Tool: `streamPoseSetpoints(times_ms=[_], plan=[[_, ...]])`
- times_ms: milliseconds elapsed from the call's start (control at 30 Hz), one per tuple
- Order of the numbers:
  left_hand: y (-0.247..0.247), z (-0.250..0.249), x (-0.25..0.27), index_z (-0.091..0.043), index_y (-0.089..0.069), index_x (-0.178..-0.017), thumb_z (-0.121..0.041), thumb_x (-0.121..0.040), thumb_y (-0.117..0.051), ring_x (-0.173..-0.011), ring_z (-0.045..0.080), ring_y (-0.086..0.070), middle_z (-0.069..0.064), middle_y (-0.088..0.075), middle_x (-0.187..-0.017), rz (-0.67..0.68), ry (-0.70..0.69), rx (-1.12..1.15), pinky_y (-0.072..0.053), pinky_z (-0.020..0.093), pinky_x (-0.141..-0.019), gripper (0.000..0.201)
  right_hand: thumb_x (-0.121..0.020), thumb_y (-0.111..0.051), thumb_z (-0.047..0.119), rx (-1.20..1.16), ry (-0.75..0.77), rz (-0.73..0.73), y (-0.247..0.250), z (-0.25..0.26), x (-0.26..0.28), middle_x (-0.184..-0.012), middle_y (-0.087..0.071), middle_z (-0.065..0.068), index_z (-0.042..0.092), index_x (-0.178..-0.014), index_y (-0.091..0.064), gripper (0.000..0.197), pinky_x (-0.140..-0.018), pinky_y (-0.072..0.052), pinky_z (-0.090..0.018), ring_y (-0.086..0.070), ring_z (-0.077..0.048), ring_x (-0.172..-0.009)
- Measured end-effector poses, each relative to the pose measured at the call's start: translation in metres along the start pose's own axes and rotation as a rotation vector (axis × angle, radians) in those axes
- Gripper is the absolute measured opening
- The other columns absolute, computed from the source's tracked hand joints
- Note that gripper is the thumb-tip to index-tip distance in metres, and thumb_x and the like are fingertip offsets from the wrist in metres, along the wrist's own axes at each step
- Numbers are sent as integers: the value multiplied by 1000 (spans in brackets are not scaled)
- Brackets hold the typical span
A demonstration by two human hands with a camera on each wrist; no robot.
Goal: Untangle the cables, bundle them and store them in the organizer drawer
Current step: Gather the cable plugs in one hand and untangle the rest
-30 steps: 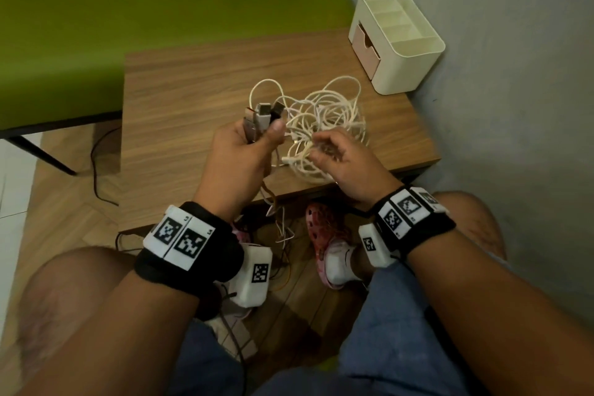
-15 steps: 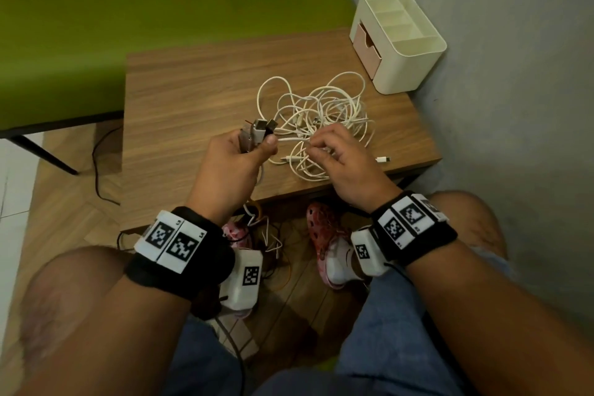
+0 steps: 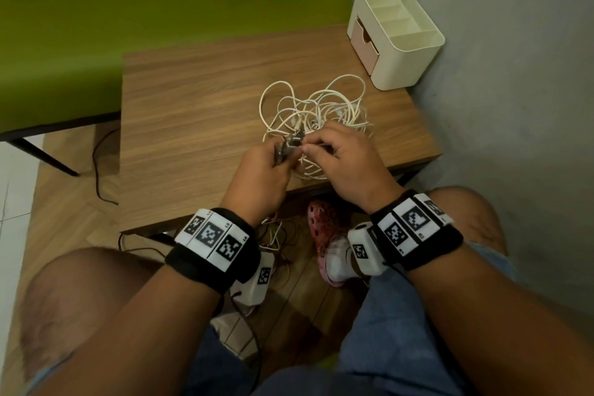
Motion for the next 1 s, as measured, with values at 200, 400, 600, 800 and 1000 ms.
streamPoseSetpoints(times_ms=[200,400,600,800,1000], plan=[[2,-3,5,-18,-54,-70,-19,-101,-51,-41,6,-34,-10,-45,-50,93,42,213,-26,25,-46,31,-99,-57,29,-40,-80,133,-14,-18,3,-85,-63,6,14,-94,-68,19,-67,-43,-14,-57,-4,-79],[31,-17,14,-13,-58,-80,-34,-89,-53,-51,13,-30,-2,-42,-59,109,42,500,-24,26,-47,23,-102,-48,38,57,-200,232,-18,-48,2,-78,-55,10,14,-91,-57,28,-63,-35,-22,-51,-1,-72],[62,24,3,-20,-66,-85,-26,-100,-54,-45,1,-45,-8,-66,-68,-170,181,55,-34,26,-51,20,-97,-59,23,-168,-286,158,-3,-41,5,-101,-67,16,27,-103,-66,10,-84,-48,-18,-61,3,-96],[55,-2,7,-31,-66,-110,-27,-98,-56,-72,-10,-54,-22,-59,-80,-308,-11,-120,-39,11,-62,16,-97,-58,17,-5,-150,180,-8,-25,0,-99,-62,6,11,-102,-70,14,-82,-46,-22,-58,-9,-94],[0,-11,1,-20,-67,-106,-25,-97,-57,-85,15,-66,-2,-72,-91,-19,-94,-145,-53,38,-77,15,-97,-54,11,52,-49,129,-8,3,-7,-91,-52,6,8,-99,-62,8,-67,-36,-14,-49,-1,-78]])
Point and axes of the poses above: each hand's wrist, its own x-axis away from the middle knuckle, its own y-axis out of the back of the hand, z = x × y, the point moved 7 cm from there along -x, towards the middle knuckle
